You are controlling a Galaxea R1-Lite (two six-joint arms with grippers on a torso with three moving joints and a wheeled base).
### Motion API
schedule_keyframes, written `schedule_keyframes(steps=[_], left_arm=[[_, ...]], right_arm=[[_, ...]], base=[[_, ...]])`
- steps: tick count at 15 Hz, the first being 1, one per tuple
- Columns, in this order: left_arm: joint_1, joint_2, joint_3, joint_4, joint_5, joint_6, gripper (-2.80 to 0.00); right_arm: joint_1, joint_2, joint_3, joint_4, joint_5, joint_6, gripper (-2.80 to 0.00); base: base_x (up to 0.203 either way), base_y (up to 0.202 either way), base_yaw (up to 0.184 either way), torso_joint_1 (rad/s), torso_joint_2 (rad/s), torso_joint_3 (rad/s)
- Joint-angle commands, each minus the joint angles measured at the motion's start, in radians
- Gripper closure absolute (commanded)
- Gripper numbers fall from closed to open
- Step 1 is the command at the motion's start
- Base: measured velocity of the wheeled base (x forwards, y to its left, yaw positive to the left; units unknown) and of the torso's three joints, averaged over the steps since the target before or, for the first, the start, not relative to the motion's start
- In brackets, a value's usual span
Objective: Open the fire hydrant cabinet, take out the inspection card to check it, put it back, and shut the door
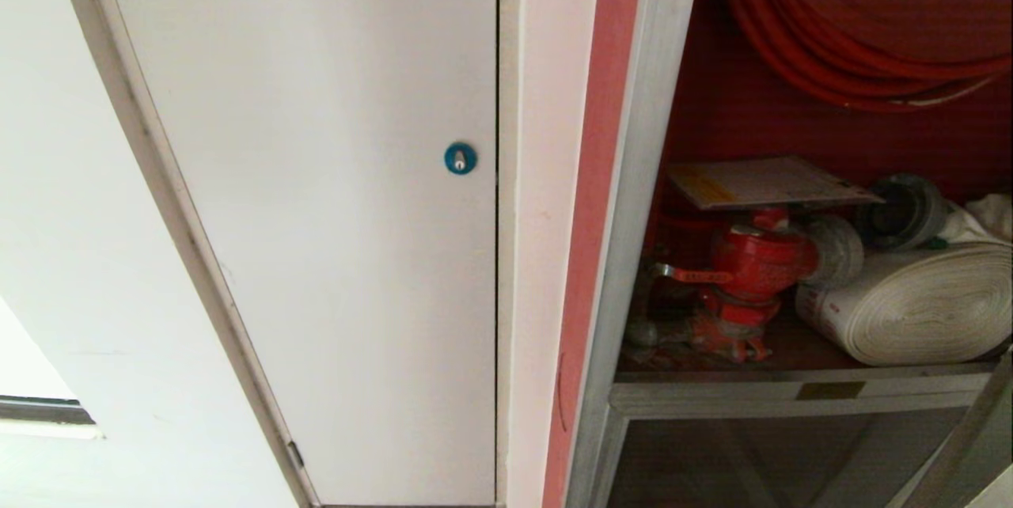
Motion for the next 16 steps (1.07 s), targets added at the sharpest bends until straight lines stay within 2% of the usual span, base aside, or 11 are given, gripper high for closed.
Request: schedule_keyframes(steps=[1,3,8,9,12,16], left_arm=[[0.0,0.002,0.002,0.0,-0.001,0.001,0.0],[0.0,0.002,0.002,0.0,-0.001,0.001,0.0],[0.0,0.002,0.002,0.0,-0.001,0.001,0.0],[0.0,0.002,0.002,0.0,-0.001,0.001,0.0],[0.001,0.002,0.002,0.0,-0.001,0.001,0.0],[0.0,0.002,0.002,0.0,-0.001,0.001,0.0]], right_arm=[[0.0,0.002,0.0,-0.001,0.001,0.0,0.0],[0.0,0.002,-0.012,-0.003,0.002,-0.003,0.0],[0.0,0.006,-0.202,0.074,0.044,0.029,0.0],[0.0,0.021,-0.251,0.116,0.086,0.03,0.0],[0.0,0.081,-0.37,0.208,0.347,0.033,0.0],[0.001,0.233,-0.496,0.257,0.625,0.033,0.0]], base=[[0.0,0.0,0.0,0.0,0.0,0.0],[0.0,0.0,0.0,0.0,0.0,0.0],[0.0,0.0,0.0,0.0,0.0,0.0],[0.0,0.0,0.0,0.0,0.0,0.0],[0.0,0.0,0.0,0.0,0.0,0.0],[0.0,0.0,0.0,0.0,0.0,0.0]])
